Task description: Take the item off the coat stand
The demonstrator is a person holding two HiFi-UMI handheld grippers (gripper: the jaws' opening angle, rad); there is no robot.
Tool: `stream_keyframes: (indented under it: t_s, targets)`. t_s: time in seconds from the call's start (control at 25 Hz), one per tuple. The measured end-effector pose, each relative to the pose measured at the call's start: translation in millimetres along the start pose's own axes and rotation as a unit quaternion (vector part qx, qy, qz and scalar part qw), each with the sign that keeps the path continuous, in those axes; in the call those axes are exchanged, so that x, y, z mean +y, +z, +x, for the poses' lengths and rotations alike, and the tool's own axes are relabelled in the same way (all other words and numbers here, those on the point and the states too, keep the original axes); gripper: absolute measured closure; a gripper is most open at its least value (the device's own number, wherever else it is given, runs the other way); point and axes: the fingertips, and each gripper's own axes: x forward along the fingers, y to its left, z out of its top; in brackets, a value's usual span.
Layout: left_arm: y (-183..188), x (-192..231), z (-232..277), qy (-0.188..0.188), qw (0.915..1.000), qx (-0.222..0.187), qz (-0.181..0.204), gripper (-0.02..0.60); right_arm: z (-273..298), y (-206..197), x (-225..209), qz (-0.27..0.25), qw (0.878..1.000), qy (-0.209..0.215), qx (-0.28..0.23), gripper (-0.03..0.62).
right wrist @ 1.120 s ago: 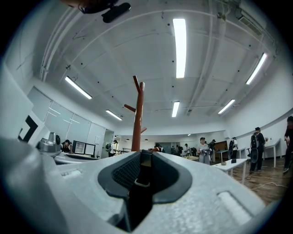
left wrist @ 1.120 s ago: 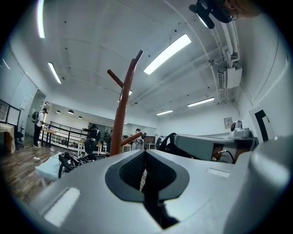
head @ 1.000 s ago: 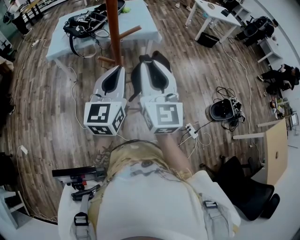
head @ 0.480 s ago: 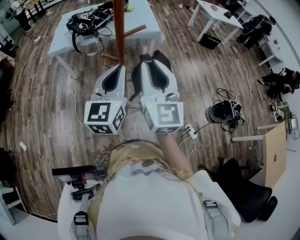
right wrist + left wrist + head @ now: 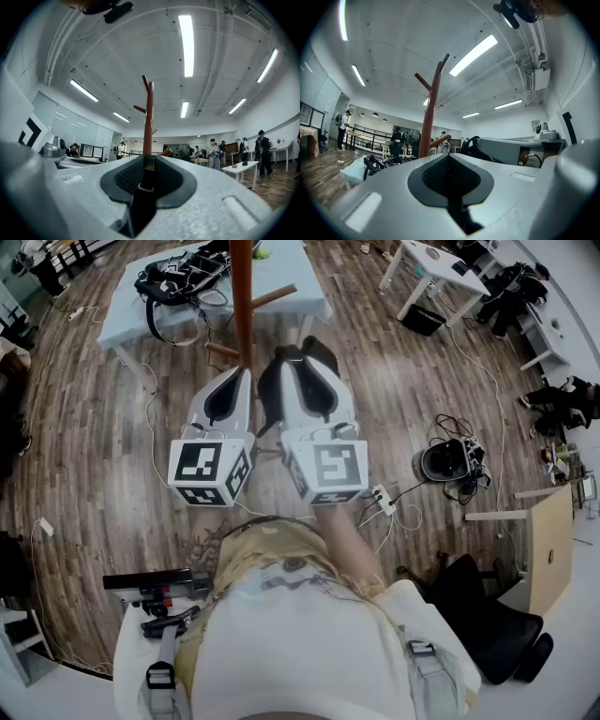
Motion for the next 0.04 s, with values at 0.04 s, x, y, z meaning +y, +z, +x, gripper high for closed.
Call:
stream_keyframes:
  t_s: [0.04]
  targets:
    - [-0.4,-0.6,-0.1,0.0,1.0,0.001,0.0,0.594,-0.3,-1.2,0.2,0.001,1.0,0.003,0.001,0.514]
